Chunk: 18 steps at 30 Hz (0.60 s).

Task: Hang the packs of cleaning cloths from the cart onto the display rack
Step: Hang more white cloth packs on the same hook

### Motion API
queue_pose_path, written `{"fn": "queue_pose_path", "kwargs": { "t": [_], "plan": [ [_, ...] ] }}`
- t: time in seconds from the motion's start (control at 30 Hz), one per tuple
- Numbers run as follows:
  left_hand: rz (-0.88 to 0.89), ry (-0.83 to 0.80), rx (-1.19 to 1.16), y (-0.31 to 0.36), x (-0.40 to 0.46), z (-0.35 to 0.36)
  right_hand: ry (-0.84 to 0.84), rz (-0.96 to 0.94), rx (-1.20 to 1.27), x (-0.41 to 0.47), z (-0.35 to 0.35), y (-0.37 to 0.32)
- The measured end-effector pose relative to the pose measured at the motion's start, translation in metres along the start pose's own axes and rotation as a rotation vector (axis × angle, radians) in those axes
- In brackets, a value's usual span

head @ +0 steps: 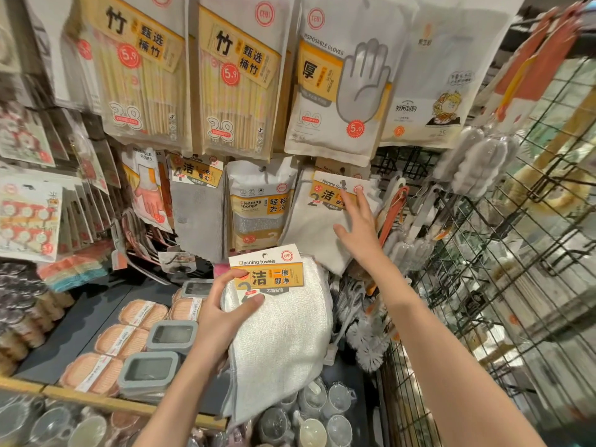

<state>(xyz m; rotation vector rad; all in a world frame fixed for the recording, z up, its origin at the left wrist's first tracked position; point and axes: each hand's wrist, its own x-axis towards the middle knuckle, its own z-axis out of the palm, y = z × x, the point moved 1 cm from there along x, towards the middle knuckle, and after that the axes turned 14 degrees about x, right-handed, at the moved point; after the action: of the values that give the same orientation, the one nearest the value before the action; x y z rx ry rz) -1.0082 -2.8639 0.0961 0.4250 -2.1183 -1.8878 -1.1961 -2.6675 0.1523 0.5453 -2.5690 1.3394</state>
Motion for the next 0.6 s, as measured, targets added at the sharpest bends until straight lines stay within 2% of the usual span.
{"fn": "queue_pose_path", "kwargs": {
  "t": [0.2, 0.4, 0.6],
  "plan": [
    [0.011, -0.018, 0.05, 0.003, 0.008, 0.006, -0.034, 0.052, -0.012, 0.012, -0.002, 0.002],
    [-0.013, -0.053, -0.005, 0.008, 0.016, 0.011, -0.052, 0.069, -0.048, 0.027, -0.005, 0.006],
    [0.007, -0.063, -0.002, 0.01, 0.022, 0.011, -0.045, 0.092, 0.025, 0.021, -0.002, -0.001]
  ]
}}
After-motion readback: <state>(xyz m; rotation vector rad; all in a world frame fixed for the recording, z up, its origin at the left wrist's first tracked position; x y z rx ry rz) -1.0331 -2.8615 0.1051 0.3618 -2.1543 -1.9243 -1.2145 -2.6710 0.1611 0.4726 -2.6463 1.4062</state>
